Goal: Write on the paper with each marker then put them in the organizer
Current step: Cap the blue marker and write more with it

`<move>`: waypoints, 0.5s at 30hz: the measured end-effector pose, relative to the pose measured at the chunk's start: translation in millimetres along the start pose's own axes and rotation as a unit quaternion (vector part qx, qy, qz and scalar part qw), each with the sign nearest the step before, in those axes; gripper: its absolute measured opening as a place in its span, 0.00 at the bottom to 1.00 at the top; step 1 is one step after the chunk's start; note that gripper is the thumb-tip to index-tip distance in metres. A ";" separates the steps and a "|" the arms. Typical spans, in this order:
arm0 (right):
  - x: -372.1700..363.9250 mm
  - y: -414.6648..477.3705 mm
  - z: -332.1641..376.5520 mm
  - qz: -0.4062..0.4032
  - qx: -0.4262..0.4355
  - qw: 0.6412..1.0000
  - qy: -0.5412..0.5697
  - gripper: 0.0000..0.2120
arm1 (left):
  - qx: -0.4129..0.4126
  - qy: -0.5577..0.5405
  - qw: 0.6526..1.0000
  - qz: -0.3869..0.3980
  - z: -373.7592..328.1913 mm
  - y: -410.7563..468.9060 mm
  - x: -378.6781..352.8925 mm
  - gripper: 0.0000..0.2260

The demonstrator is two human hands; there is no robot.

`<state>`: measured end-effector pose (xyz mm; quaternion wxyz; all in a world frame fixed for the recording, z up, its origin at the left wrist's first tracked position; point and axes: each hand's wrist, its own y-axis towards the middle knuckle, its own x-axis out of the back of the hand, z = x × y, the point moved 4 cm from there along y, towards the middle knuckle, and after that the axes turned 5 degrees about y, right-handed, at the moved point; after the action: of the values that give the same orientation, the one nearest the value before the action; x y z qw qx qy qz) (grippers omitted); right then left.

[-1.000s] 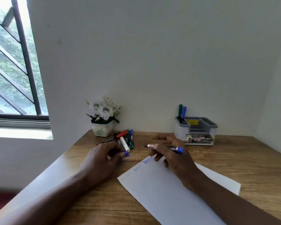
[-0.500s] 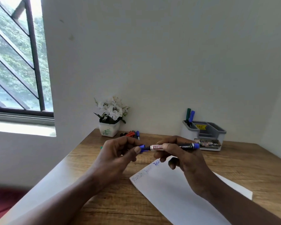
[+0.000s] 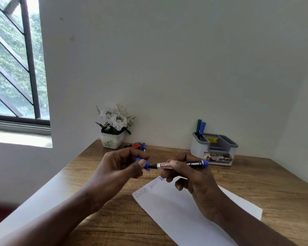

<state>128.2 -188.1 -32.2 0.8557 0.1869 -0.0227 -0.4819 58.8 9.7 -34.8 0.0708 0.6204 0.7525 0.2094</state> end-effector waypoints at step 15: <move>-12.8 -5.9 -0.5 0.019 0.026 0.999 0.005 0.16 | 0.083 -0.103 0.991 0.038 4.4 -3.7 -11.2 0.12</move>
<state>116.6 -180.0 -32.8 0.8598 0.2108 -0.0346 -0.4639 59.5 -0.6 -42.0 0.0882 0.6702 0.7322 0.0840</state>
